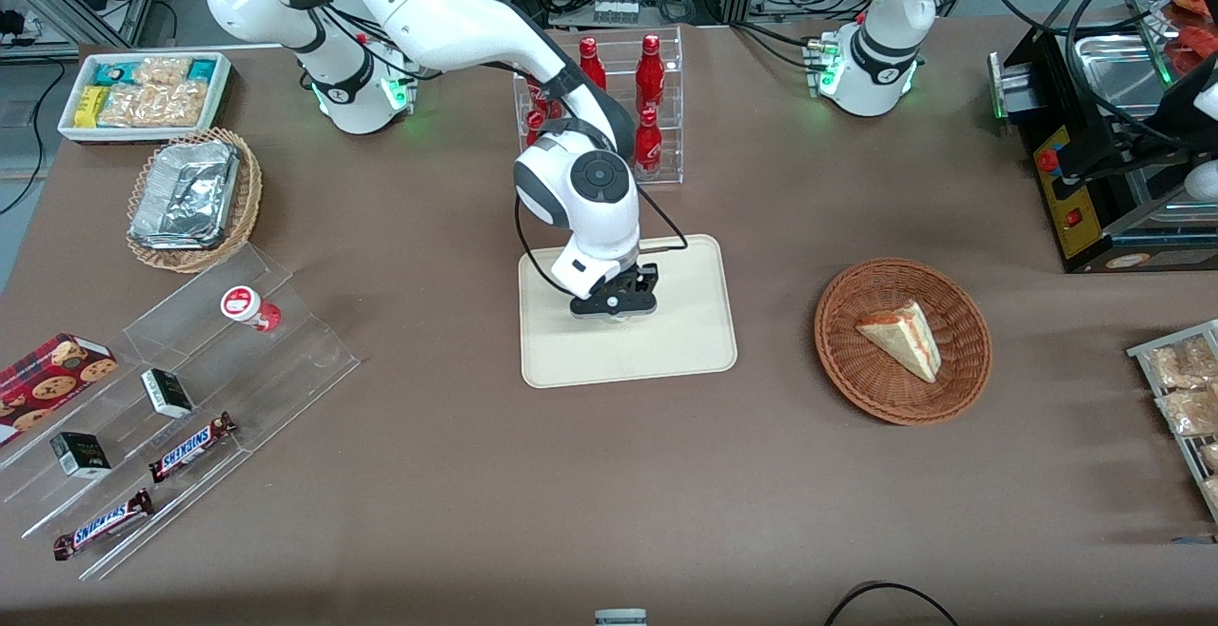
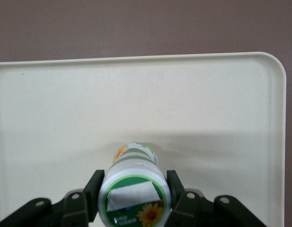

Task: Place green gum on tray
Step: 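Lower the gum jar onto the tray and open the right gripper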

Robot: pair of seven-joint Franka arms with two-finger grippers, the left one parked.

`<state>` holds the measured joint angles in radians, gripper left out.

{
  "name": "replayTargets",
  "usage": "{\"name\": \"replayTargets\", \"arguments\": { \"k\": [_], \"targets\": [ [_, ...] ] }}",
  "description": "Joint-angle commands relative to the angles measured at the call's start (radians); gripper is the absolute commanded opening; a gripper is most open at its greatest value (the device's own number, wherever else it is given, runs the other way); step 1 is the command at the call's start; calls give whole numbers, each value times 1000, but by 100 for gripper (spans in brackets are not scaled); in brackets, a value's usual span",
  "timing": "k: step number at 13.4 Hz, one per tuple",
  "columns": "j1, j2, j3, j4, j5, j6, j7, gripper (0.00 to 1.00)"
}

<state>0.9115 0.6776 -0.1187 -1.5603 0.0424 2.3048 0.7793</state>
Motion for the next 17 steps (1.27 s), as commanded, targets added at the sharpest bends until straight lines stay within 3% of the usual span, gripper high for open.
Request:
{"name": "replayTargets", "arguments": {
  "k": [1,5,7,8,9,10,15,17],
  "targets": [
    [6,23,-10,31,7,4,9,0],
    [30,48,-10,32,17,15,14,0],
    [30,56,-10,28,19,48,23,14],
    [30,57,-10,25,20,56,24,25],
    [30,57,-9,26,22,55,24,59],
    [29,57,-9,26,22,55,24,100],
    [17,43,-9,25,25,47,23,100],
    [-20,-25,-16,16,83,26,18,100]
  ]
}}
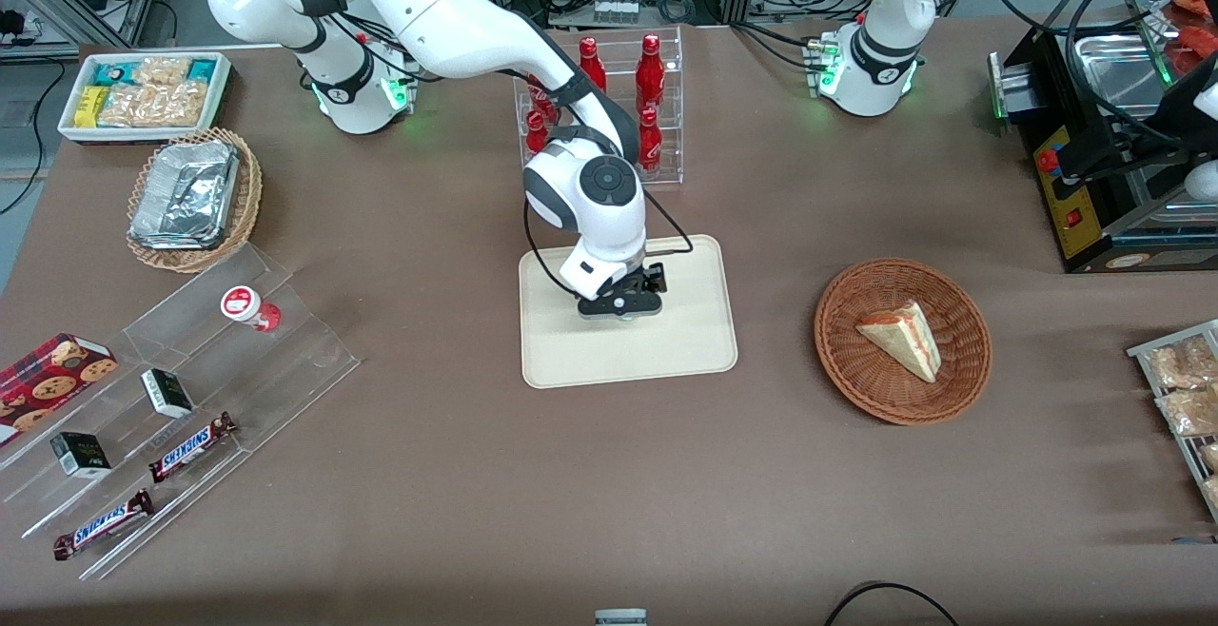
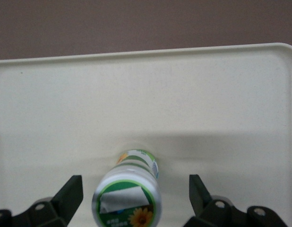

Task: Place green gum on tray

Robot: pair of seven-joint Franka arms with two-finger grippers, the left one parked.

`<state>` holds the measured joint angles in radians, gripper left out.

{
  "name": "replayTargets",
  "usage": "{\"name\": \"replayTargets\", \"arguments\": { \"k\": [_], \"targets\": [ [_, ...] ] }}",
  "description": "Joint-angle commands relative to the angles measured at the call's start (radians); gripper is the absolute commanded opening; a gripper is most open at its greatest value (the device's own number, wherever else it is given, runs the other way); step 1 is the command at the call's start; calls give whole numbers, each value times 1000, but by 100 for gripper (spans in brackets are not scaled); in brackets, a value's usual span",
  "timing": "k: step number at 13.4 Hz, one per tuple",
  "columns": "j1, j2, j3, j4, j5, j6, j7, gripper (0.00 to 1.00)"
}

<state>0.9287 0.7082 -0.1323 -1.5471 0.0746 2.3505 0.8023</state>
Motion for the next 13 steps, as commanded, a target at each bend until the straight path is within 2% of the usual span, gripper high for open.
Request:
{"name": "replayTargets", "arguments": {
  "k": [1,5,7,13],
  "targets": [
    [-72,-106,-3,-4,56,-74,-18,100],
    [-163,-309,-6,-11,44,-401,-61,100],
    [-233,-441,-6,-50,45,-524,-164,100],
    [-516,-651,-6,-61,42,-810,-401,100]
  ]
}}
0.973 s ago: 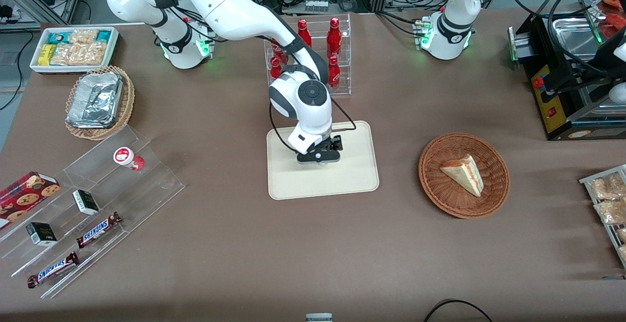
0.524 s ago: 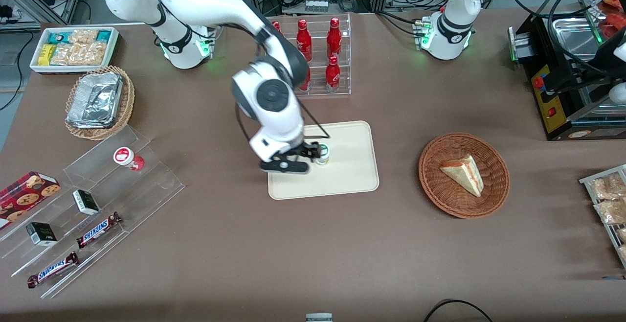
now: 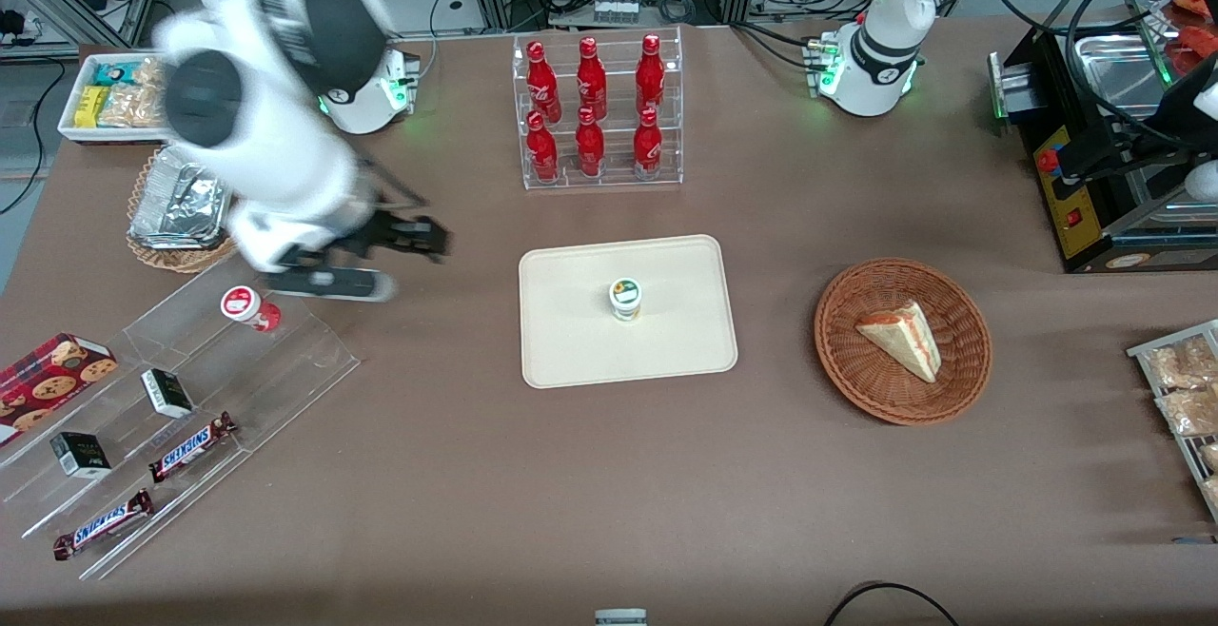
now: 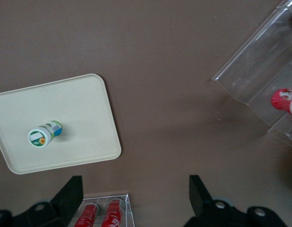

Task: Place green gum on tray

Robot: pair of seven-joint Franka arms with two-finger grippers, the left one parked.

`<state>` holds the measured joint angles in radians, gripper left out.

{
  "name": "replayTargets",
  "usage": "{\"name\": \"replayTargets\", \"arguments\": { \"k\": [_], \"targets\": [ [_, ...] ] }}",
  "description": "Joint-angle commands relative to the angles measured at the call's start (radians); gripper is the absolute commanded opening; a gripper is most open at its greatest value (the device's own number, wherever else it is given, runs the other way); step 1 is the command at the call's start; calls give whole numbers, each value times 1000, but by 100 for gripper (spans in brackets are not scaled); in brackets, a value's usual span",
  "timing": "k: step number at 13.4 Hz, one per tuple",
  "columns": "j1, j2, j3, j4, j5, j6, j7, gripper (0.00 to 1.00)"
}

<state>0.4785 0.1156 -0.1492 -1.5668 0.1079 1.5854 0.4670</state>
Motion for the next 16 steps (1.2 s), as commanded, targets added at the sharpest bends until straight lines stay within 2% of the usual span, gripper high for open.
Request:
{"name": "replayTargets", "arguments": {
  "k": [1,6,9,16],
  "targets": [
    [-102,-82,10,-50,7,-68,-133,100],
    [-268,-169,11,-98,-53,-91,-292,100],
    [-323,-175,11,-98,-80,-117,-358,100],
    [-331,-165,10,-79,-123,-110,-447,100]
  ]
}}
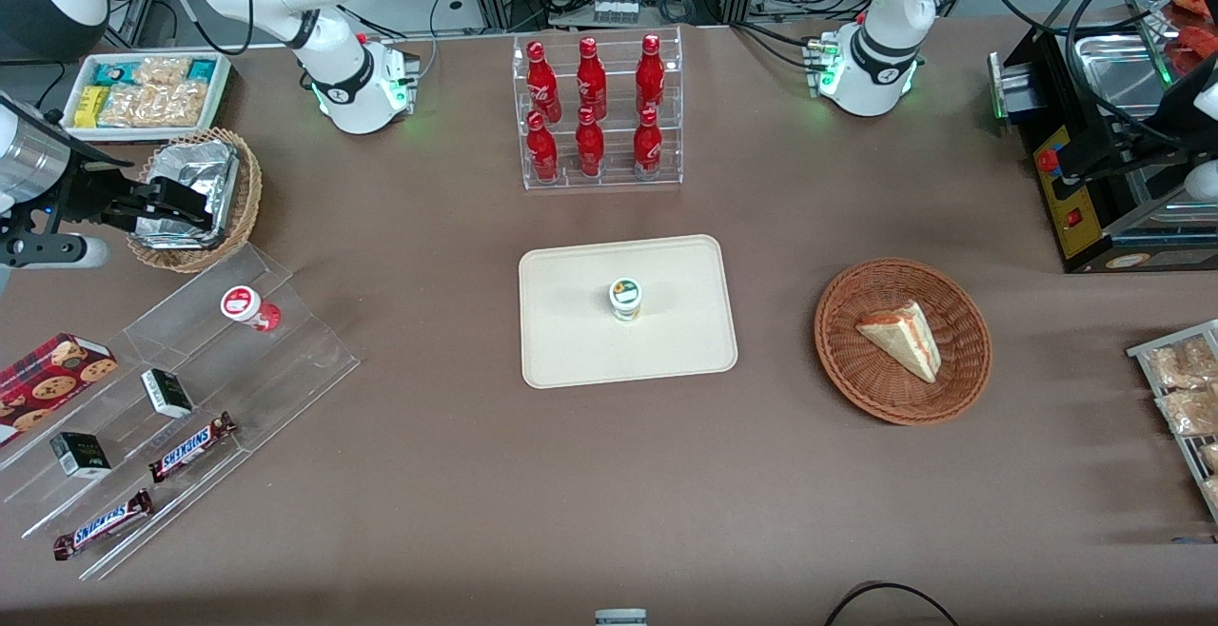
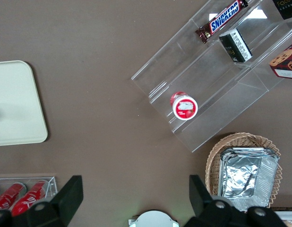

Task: Place green gum on tray

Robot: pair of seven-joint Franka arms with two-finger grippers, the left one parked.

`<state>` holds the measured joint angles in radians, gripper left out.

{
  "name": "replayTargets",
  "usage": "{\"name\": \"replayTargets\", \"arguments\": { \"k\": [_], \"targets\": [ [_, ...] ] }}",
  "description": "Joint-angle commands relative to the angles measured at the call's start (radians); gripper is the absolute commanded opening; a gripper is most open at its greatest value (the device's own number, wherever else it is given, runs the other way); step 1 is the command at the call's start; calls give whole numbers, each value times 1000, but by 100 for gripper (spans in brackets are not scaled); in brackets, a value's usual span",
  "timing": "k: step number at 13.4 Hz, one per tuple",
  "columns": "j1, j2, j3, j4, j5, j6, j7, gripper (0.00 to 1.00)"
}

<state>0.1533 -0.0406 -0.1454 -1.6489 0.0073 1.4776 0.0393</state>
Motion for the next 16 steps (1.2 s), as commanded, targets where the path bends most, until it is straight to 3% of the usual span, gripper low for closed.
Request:
{"name": "replayTargets", "arguments": {
  "k": [1,5,9,16],
  "targets": [
    [-6,-5,6,8,-20,0,-21,100],
    [-61,-2,27,8,-10,-6,-21,100],
    [-220,2,165,17,19,0,-21,100],
    [-199,19,165,38,16,1,-9,100]
  ]
}}
